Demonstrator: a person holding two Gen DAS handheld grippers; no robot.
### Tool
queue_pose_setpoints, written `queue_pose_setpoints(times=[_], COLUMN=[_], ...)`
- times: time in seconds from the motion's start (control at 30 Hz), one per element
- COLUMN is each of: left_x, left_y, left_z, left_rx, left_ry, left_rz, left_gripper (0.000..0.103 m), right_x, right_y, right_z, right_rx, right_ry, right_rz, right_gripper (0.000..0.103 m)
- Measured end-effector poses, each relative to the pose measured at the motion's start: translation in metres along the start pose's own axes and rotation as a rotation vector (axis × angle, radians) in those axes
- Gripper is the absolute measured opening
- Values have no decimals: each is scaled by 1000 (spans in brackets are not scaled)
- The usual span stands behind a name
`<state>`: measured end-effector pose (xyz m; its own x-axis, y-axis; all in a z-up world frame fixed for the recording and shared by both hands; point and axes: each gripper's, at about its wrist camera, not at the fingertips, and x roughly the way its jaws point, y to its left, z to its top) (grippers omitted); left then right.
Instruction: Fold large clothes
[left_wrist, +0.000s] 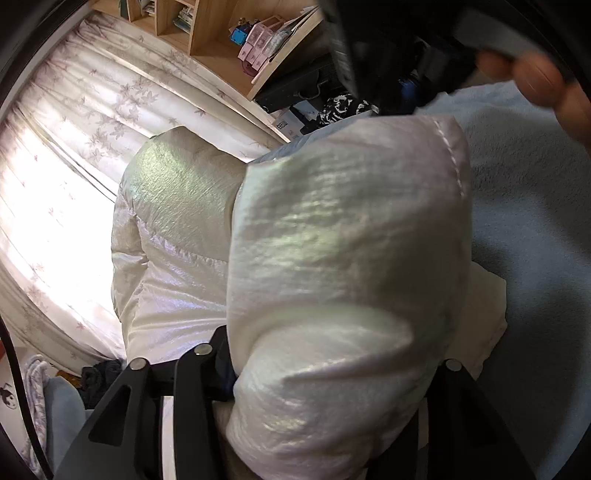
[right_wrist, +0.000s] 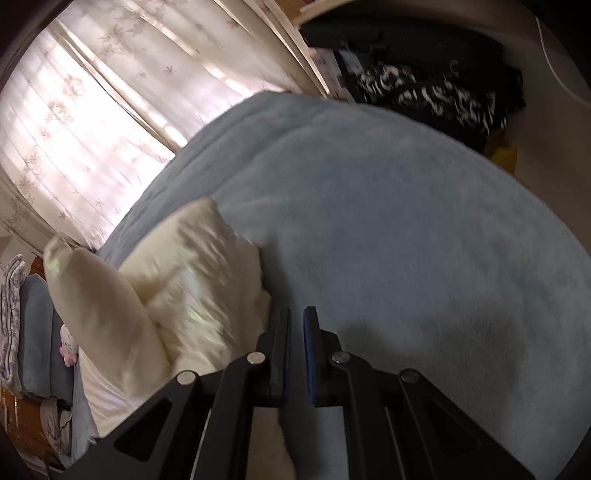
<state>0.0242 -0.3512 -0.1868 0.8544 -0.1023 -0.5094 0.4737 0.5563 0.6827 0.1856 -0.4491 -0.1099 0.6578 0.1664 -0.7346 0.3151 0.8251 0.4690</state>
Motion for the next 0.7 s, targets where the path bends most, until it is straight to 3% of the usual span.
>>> queue_pose_setpoints(times=[0.13, 0.2, 0.27, 0.3, 0.37, 0.5, 0.6, 0.7], left_x=[-3, 2, -1, -1, -9, -18, -21, -28], left_y=[16, 36, 48, 54, 67, 102, 133, 170], left_z=[10, 10, 12, 11, 11, 15, 11, 6], left_rx=[7, 3, -18, -31, -68, -148, -221, -312], left_ry=[1, 11, 23, 28, 21, 18, 5, -18], left_rz=[-59, -119, -210, -262, -364, -546, -640, -712], left_gripper=[68, 79, 87, 92, 94, 96, 96, 96], right_x=[-3, -10, -20, -26, -36, -47, -53, -55], right_y=[1, 7, 15, 20, 30, 48, 63, 76], right_z=[-4, -3, -2, -1, 0, 3, 5, 5], right_rx=[-9, -28, -58, -76, -111, -158, -197, -221], right_ry=[31, 22, -2, -16, -35, -32, -30, -19], right_rz=[39, 49, 55, 59, 75, 108, 125, 159], right_gripper=[8, 22, 46, 49, 55, 56, 60, 71])
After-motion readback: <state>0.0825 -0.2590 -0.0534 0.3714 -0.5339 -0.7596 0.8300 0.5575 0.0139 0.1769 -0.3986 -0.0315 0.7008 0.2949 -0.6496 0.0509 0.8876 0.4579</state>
